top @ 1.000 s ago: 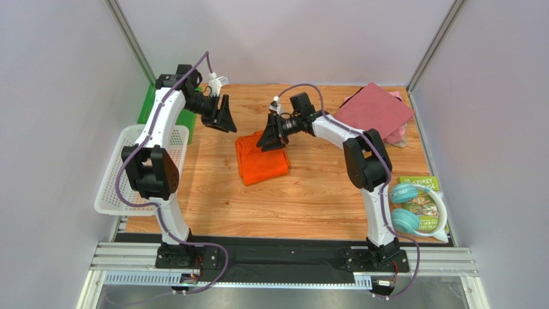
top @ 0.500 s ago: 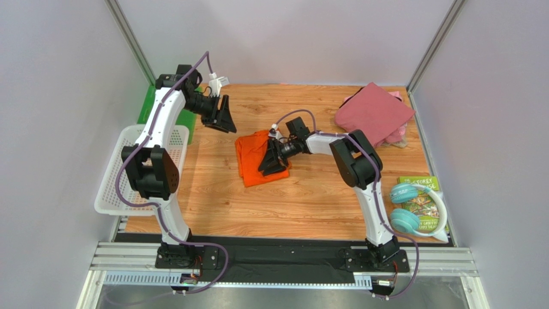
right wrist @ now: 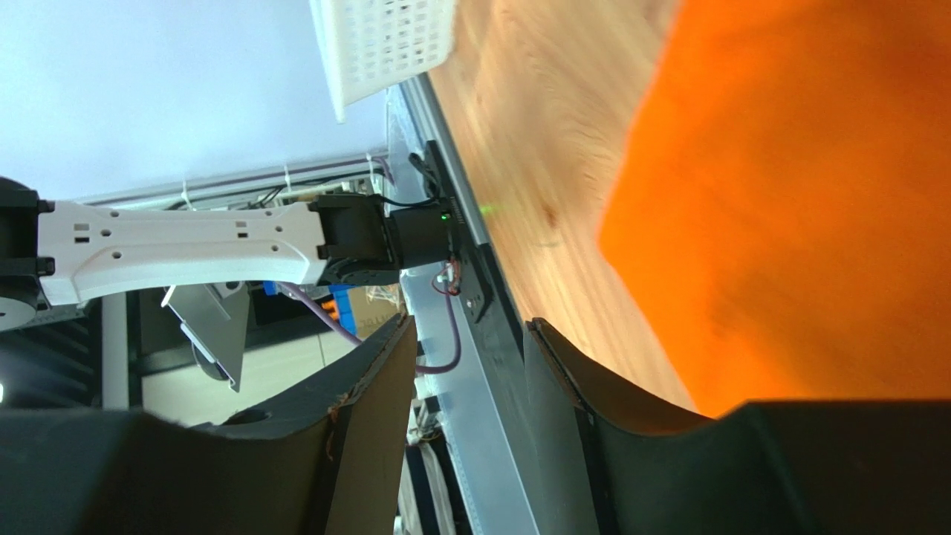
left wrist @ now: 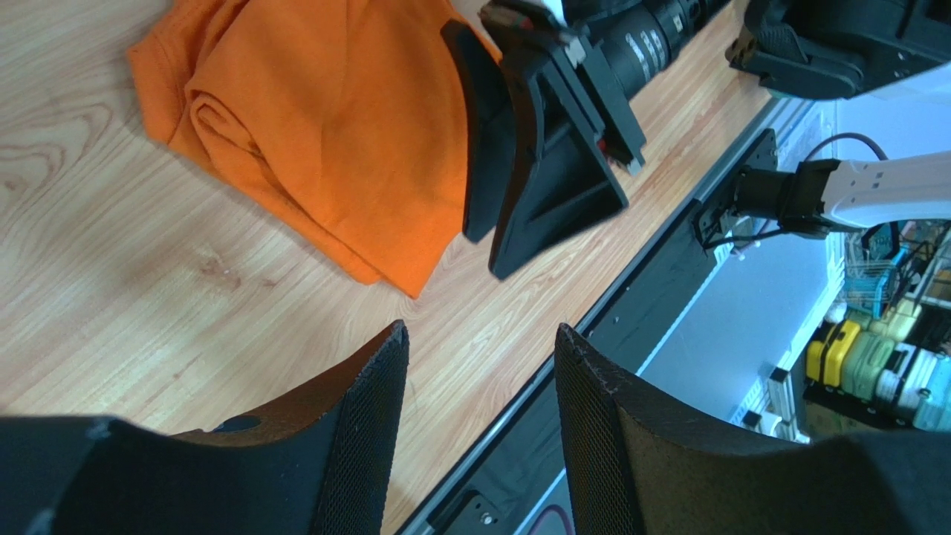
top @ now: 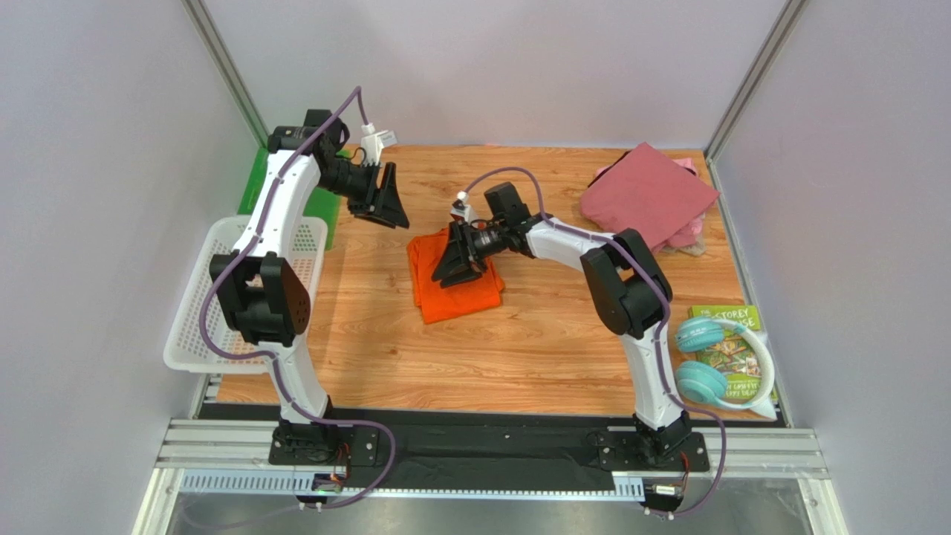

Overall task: Fold and stack the t-shirts
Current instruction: Fold the tshirt

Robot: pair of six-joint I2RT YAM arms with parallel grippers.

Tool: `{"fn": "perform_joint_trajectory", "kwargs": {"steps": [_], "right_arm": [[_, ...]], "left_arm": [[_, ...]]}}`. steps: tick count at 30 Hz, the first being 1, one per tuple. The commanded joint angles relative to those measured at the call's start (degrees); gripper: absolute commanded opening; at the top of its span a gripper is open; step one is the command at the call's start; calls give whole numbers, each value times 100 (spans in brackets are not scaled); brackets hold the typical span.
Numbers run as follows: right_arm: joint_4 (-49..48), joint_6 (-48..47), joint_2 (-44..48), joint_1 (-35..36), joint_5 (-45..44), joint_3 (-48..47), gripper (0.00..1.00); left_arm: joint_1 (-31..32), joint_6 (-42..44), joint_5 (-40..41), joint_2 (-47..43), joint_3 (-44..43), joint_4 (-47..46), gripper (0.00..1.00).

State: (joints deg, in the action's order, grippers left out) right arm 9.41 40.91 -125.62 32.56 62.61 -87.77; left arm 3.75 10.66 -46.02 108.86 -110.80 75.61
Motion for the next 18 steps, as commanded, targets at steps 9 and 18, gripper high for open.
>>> {"fn": "perform_joint_trajectory", "kwargs": {"steps": [9, 18], "right_arm": [[-343, 366, -972, 471, 23, -382, 45], [-326, 392, -807, 445, 50, -416, 46]], "left_arm": [[-32, 121, -91, -102, -380, 120, 58], [-32, 156, -109, -110, -416, 173, 58]]}}
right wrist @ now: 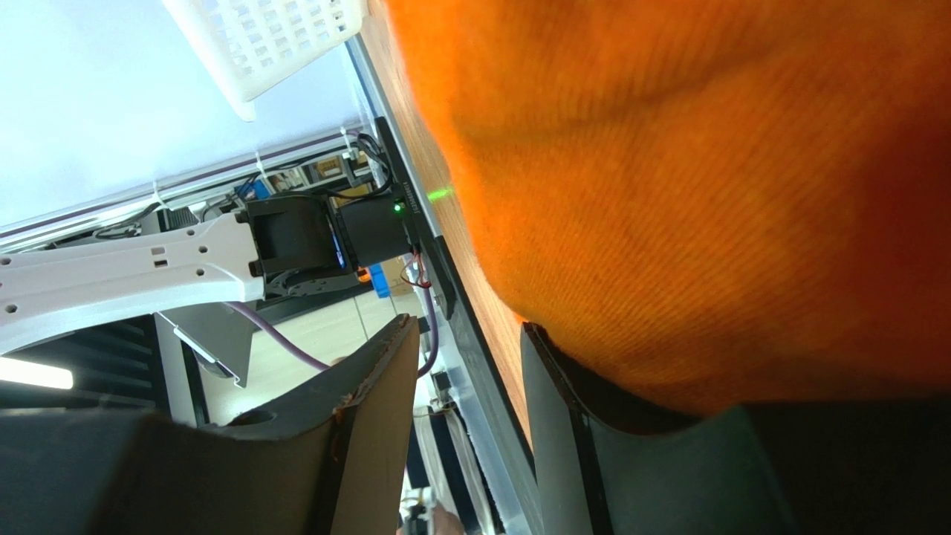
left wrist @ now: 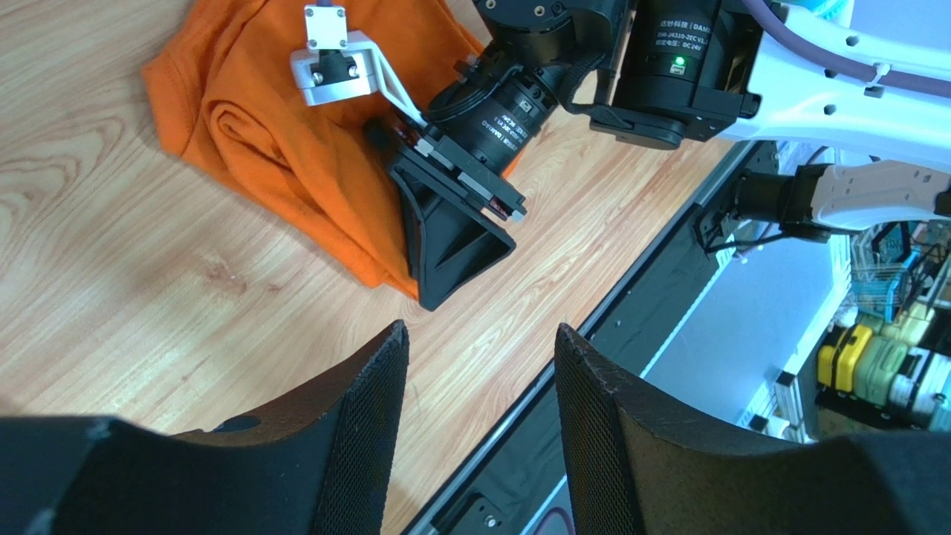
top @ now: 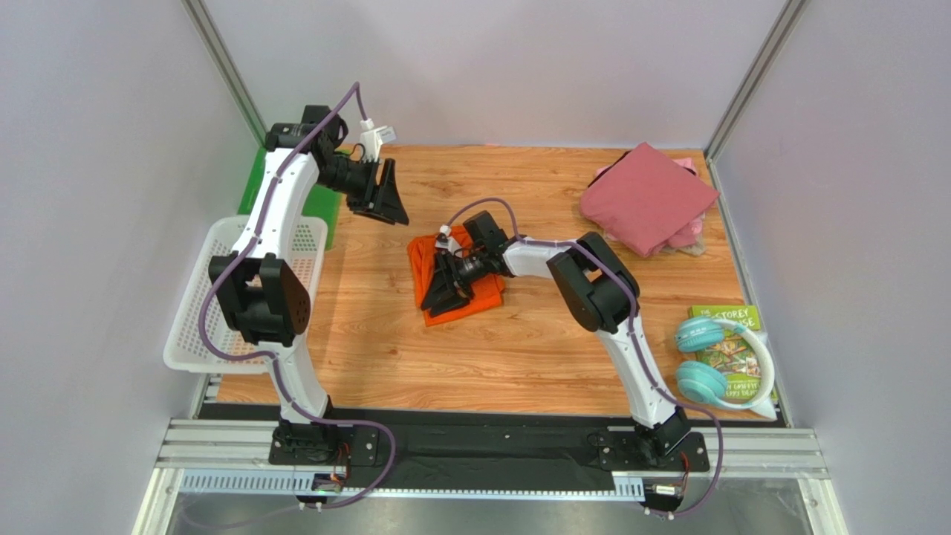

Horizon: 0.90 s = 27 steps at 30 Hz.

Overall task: Fold and stack the t-shirts
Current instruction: Fold the tshirt, then neatly place the folded tshirt to the corner

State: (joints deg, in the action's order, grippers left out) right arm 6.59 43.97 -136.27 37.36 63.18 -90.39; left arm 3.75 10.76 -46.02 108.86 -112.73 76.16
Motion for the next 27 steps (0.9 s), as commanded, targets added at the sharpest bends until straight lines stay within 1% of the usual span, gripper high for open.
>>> {"fn": "perform_joint_trajectory", "kwargs": {"steps": [1, 4, 5, 8, 11, 15, 17, 21, 27], "right_arm": [[-9, 95, 337, -62, -7, -224, 47], [280, 7, 540, -282, -16, -812, 50], [386, -28, 540, -456, -25, -1153, 50], [492, 24, 374, -878, -42, -1743, 51], [510, 147, -109, -1221, -7, -2113, 47], [615, 270, -839, -1433, 107, -2780, 46], [624, 332, -1207, -1521, 133, -2940, 47], [633, 437, -1657, -1583, 168, -3265, 47], [694, 367, -1737, -1592, 151, -3161, 47]], "left_arm": [[-32, 154, -118, -119, -223, 127, 58], [-32, 154, -126, -146, -258, 145, 58], [-32, 145, -135, -146, -276, 153, 58], [-32, 163, -162, -154, -329, 224, 58], [-32, 180, -197, -154, -329, 276, 58], [-32, 224, -197, -172, -338, 338, 58], [-32, 242, -188, -181, -364, 356, 58], [-32, 233, -206, -190, -408, 399, 58], [-32, 216, -276, -181, -434, 426, 58]]}}
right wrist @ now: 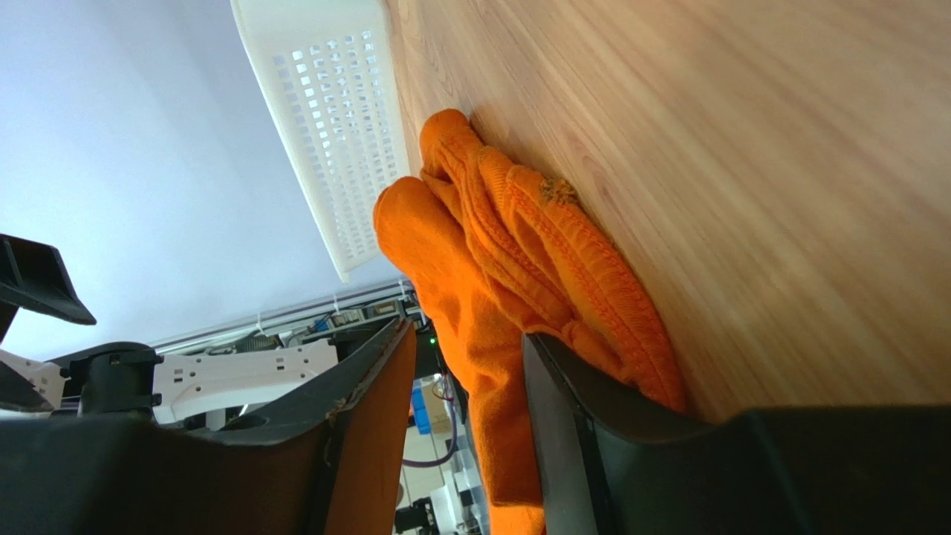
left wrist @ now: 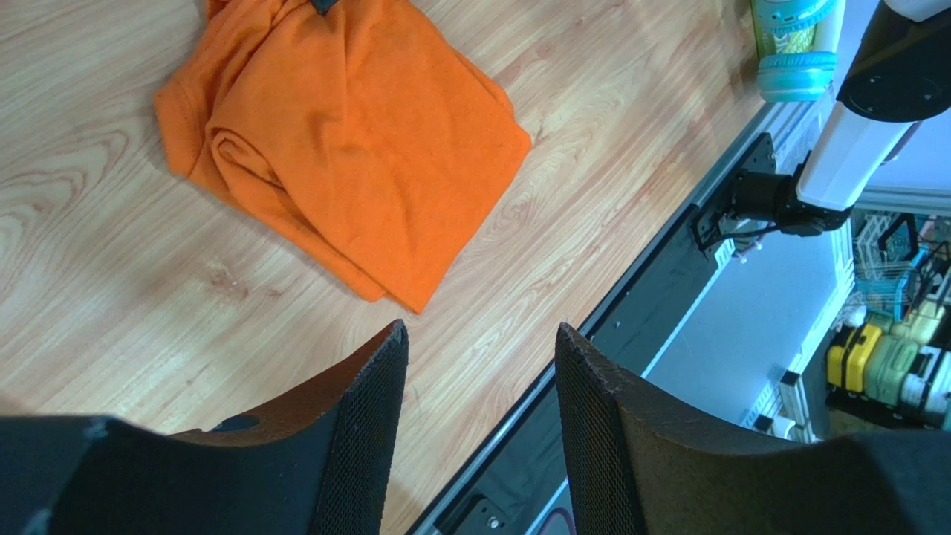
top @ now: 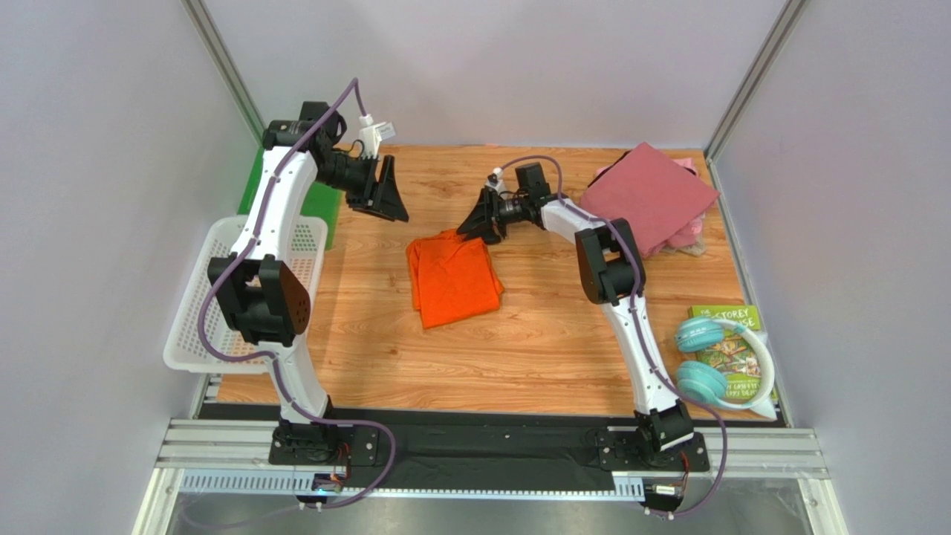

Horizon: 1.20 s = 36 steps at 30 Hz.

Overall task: Fold and stack the t-shirts
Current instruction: Neatly place the folded tshirt to the corner

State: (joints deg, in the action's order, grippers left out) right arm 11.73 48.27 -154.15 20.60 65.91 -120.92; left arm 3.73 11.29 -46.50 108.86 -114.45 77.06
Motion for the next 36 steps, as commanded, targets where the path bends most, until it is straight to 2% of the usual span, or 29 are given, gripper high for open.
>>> {"fn": "perform_joint_trajectory", "kwargs": {"steps": [1, 6, 10, 15, 22, 27, 28, 31, 36], "right_arm": [[190, -90, 69, 76, -140, -63, 47], [329, -413, 463, -21, -210, 95, 50], [962, -1115, 1191, -336, -560, 279, 58], [1594, -1654, 1572, -864, -869, 631, 67], [2105, -2102, 1230, -1006, -1141, 544, 69], [3431, -3068, 721, -707, -2105, -228, 72], [3572, -3165, 676, -585, -2169, -421, 76], [3618, -3254, 640, -417, -2258, -432, 81], [3503, -3140, 544, -311, -2109, -450, 82]], "left_arm": [[-30, 146, -245, -172, -262, 328, 58], [-30, 154, -324, -198, -227, 371, 58], [-30, 259, -395, -303, -226, 450, 59], [-30, 321, -430, -383, -227, 521, 59], [-30, 295, -562, -400, -288, 582, 59], [-30, 269, -658, -409, -367, 670, 59], [-30, 260, -667, -409, -385, 679, 59], [-21, 242, -694, -392, -385, 653, 59], [-21, 242, -711, -339, -393, 679, 59]]}}
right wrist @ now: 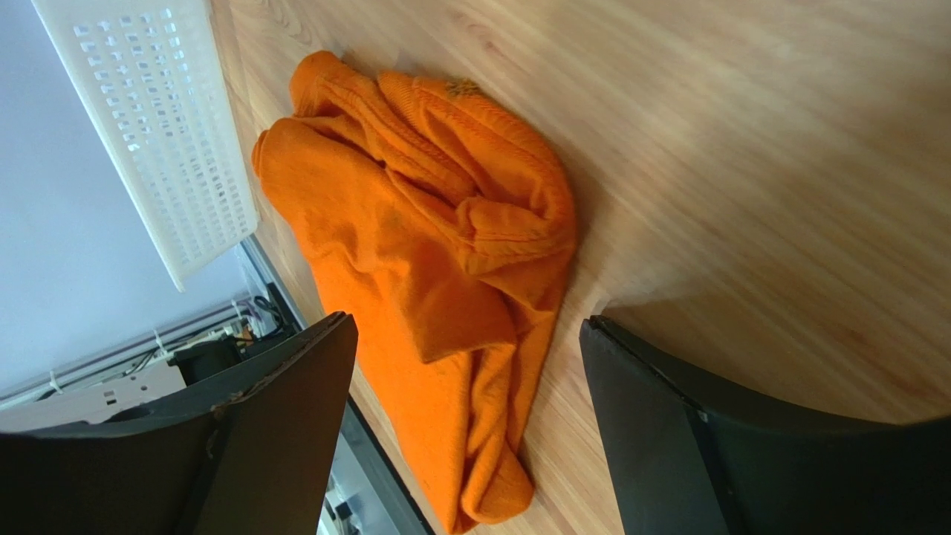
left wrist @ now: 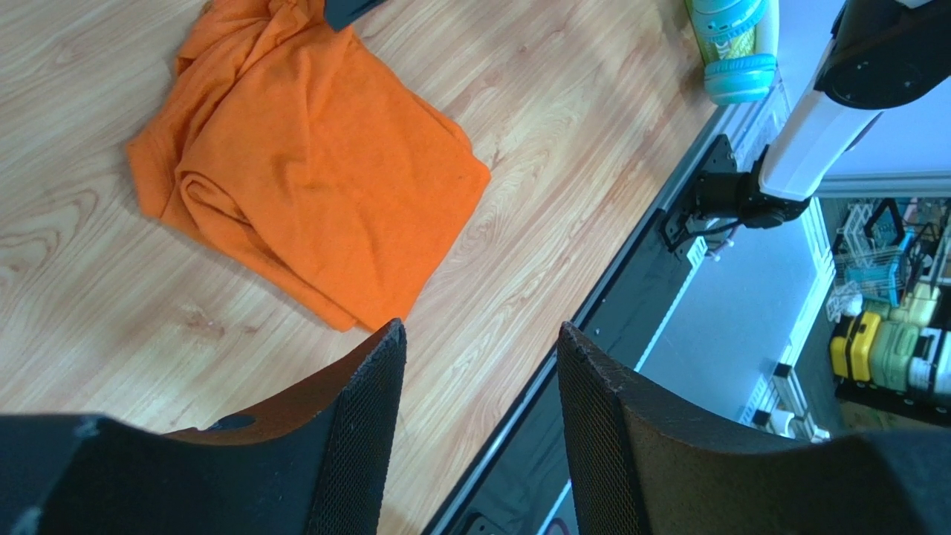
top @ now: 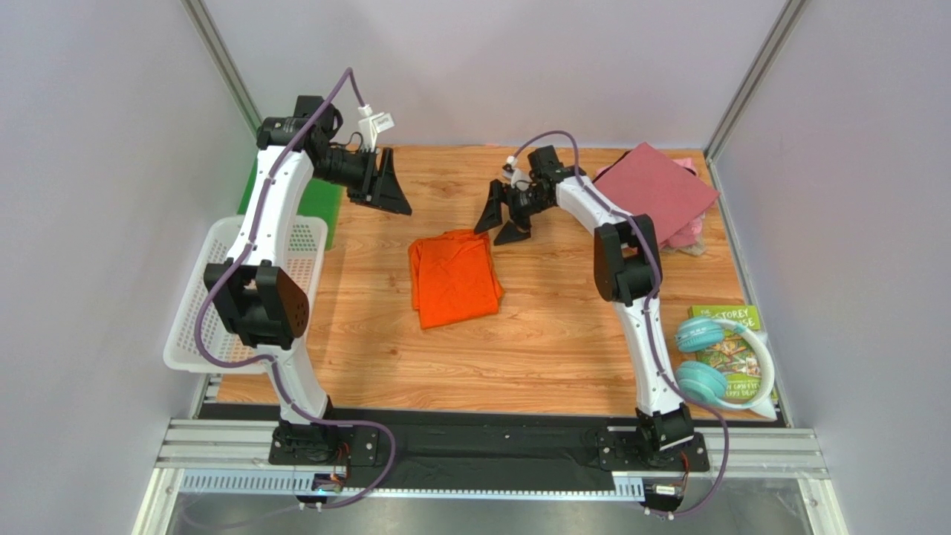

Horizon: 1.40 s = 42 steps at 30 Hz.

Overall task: Fold and stack the t-shirts
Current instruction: Neatly place the folded tshirt to the corner

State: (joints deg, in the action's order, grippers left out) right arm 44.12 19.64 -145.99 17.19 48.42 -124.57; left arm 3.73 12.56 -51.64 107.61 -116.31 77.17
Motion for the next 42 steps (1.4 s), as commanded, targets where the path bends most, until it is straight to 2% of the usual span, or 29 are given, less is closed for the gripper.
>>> {"fn": "perform_joint_trajectory", "kwargs": {"steps": [1, 19, 23, 26, 27, 29, 30, 32, 33, 35, 42], "right_arm": [[255, -285, -289, 65, -351, -76, 82], [-421, 22, -403, 847, -123, 856, 80], [-553, 180, -500, 961, -70, 821, 75], [-694, 295, -509, 1049, -70, 934, 64], [-694, 304, -509, 1093, -96, 970, 56], [-799, 356, -466, 1146, -26, 1092, 45], [-860, 383, -413, 1181, -61, 1241, 33], [-923, 401, -299, 1225, -192, 1356, 22], [-931, 409, -289, 1269, -193, 1400, 11], [-931, 427, -263, 1287, -141, 1427, 0], [-1353, 682, 201, 1322, 88, 1621, 0]], "left_arm": [[-21, 124, -189, -223, -208, 668, 59], [-21, 194, -198, -232, -322, 747, 60], [-21, 230, -198, -232, -340, 800, 60], [-21, 291, -198, -267, -331, 853, 60], [-21, 300, -172, -276, -339, 879, 60], [-21, 317, -171, -328, -357, 888, 60], [-21, 326, -171, -346, -366, 905, 60], [-21, 344, -180, -381, -383, 914, 60], [-21, 353, -180, -390, -401, 932, 61], [-21, 370, -171, -381, -366, 941, 60], [-21, 449, -31, -425, 257, 783, 61]]}}
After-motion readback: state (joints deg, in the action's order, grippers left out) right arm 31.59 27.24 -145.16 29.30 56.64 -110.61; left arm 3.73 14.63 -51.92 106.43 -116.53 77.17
